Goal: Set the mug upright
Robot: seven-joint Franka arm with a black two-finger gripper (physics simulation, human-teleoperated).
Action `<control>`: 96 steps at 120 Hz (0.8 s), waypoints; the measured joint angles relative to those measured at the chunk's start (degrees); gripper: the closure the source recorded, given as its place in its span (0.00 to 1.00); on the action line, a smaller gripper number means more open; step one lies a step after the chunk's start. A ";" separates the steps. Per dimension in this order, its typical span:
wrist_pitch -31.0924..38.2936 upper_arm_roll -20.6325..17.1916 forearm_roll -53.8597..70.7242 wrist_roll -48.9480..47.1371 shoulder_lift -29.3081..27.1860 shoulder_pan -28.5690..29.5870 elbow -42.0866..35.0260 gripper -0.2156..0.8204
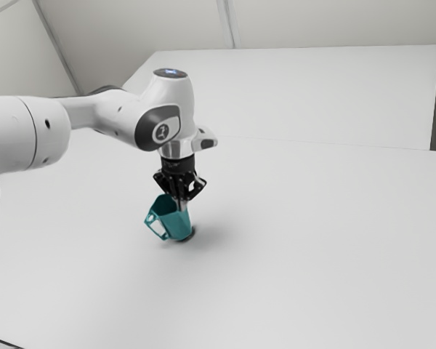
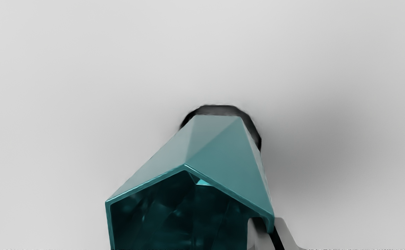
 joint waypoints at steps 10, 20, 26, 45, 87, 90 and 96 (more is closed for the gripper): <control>-0.07 0.00 -0.06 -0.77 0.07 0.03 -0.34 0.97; -0.13 0.03 -0.09 -1.44 0.22 0.04 -0.42 0.97; -0.20 0.01 -0.10 -1.79 0.29 0.07 -0.43 0.97; -0.54 -0.13 -0.16 -2.65 0.63 0.07 -0.26 0.82; -1.80 -0.34 -0.84 -3.34 -1.42 0.07 2.69 0.39; -1.89 -0.34 -1.35 -3.01 -1.98 0.08 3.03 0.37; -2.06 -0.42 -2.31 -1.97 -3.70 0.18 3.64 0.33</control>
